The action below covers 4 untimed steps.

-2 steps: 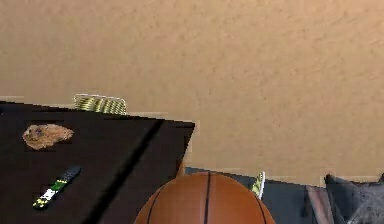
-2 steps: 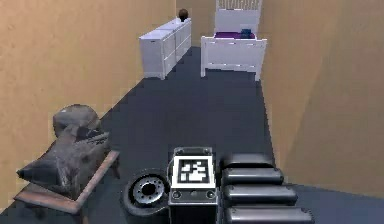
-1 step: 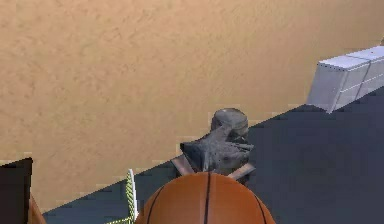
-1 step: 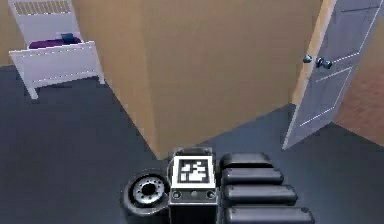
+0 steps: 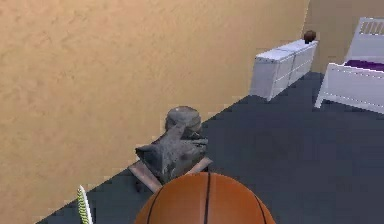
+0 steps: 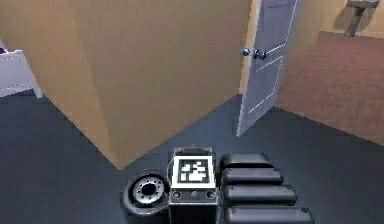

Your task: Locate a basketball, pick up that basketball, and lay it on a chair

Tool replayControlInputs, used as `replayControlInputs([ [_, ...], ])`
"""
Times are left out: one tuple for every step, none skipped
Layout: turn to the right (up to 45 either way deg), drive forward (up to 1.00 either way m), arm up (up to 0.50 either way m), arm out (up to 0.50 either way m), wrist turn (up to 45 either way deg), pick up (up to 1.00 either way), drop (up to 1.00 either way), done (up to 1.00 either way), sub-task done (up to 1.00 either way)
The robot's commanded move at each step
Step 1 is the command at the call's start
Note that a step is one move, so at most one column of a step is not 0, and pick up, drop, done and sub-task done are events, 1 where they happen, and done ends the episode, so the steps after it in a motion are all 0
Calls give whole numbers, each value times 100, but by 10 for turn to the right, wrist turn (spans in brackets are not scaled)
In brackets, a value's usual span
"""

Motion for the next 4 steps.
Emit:
replayControlInputs([
  [-450, 0, 0, 0, 0, 0, 0, 0, 0],
  [-450, 0, 0, 0, 0, 0, 0, 0, 0],
  [-60, 0, 0, 0, 0, 0, 0, 0, 0],
  [450, 0, 0, 0, 0, 0, 0, 0, 0],
])
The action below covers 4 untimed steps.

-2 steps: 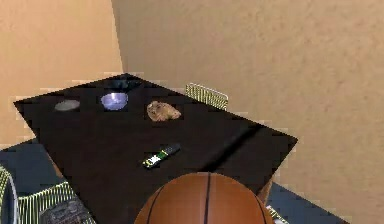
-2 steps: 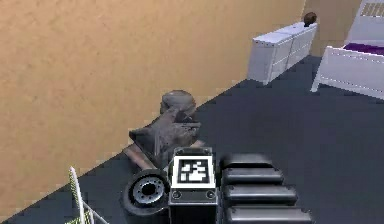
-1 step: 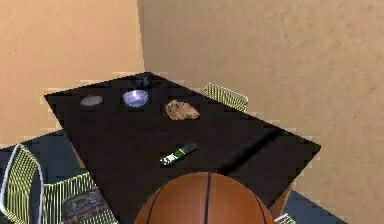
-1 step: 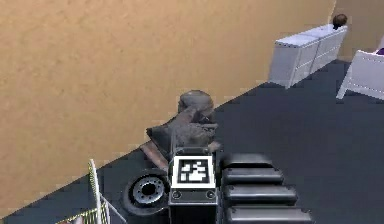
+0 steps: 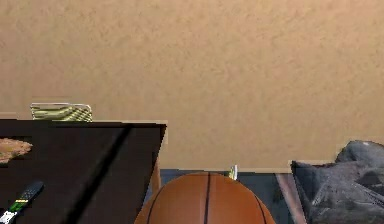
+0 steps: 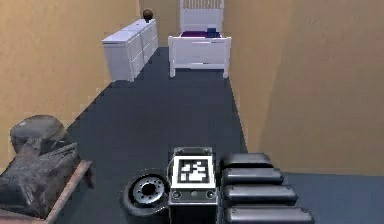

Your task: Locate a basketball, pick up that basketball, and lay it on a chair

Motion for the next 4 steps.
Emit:
replayControlInputs([
  [450, 0, 0, 0, 0, 0, 0, 0, 0],
  [-450, 0, 0, 0, 0, 0, 0, 0, 0],
  [-450, 0, 0, 0, 0, 0, 0, 0, 0],
  [-450, 0, 0, 0, 0, 0, 0, 0, 0],
])
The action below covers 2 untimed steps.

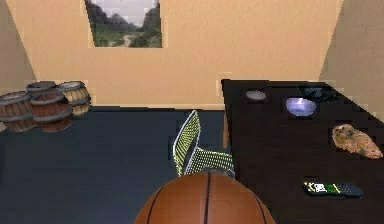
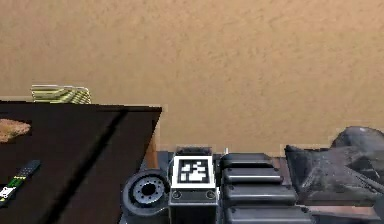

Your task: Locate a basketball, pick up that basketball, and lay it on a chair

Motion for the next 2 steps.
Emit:
replayControlInputs([
  [-120, 0, 0, 0, 0, 0, 0, 0, 0],
  [0, 15, 0, 0, 0, 0, 0, 0, 0],
])
